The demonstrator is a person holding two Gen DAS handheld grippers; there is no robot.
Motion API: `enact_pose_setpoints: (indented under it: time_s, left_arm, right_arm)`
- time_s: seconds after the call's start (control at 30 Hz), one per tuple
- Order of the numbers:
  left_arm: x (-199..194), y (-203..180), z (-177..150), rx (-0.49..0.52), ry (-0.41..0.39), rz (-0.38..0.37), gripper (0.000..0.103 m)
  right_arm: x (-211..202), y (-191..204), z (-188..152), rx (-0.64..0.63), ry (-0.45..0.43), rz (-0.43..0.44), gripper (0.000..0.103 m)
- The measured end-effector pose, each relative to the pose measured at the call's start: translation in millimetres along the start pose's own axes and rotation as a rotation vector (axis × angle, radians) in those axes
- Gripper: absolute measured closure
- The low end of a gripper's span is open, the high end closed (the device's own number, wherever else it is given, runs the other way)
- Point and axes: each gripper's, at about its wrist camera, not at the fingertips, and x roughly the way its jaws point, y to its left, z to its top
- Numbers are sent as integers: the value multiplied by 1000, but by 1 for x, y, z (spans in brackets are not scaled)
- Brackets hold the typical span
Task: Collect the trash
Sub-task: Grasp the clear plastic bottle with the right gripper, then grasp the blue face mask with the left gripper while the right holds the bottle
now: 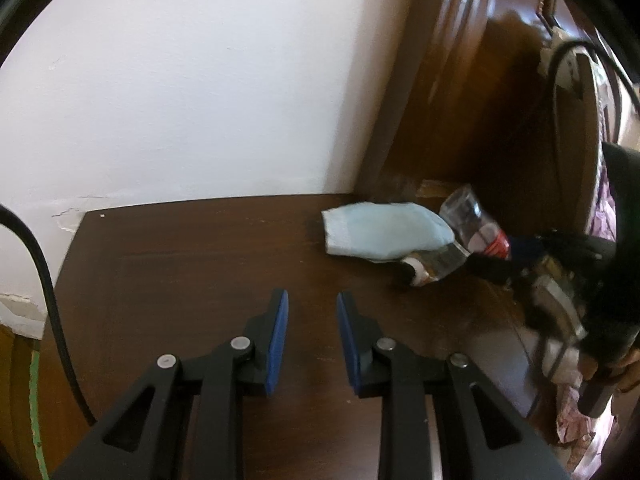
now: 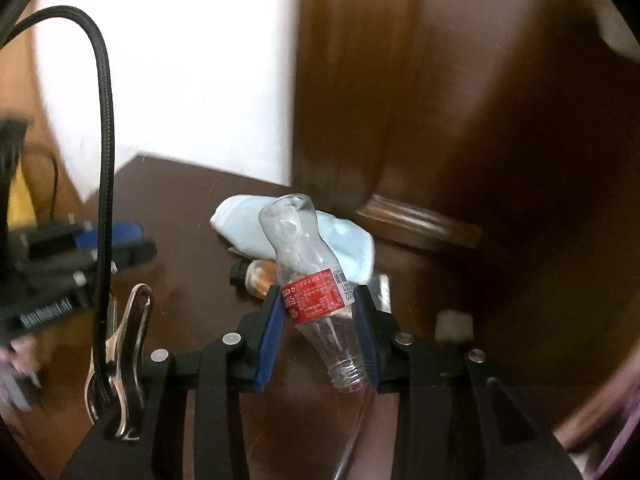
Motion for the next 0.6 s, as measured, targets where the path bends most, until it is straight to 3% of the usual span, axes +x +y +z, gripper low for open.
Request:
enact_pose_setpoints:
  time_s: [0.1, 0.2, 0.3, 0.37, 0.4, 0.6]
  left_arm:
    - [3, -10, 2, 29, 17, -30, 75]
    - [1, -20, 8, 51, 30, -60, 64]
    - [-1, -29, 23, 69, 34, -84, 58]
    - [2, -35, 36, 80, 34, -86, 39]
    - [5, -38, 41, 84, 36, -79, 35]
    - [39, -55, 69, 92, 96, -59, 29]
  right_arm:
    - [-16, -18, -7, 143, -3, 30, 67]
    - [-30, -32, -14, 222, -12, 58, 67]
    - [-46, -35, -21, 223, -39, 58, 67]
    - [-52, -34, -22, 229, -50, 69, 67]
    - [-55, -33, -24, 234, -57, 74, 67]
    - [-63, -31, -35, 238, -91, 104, 67]
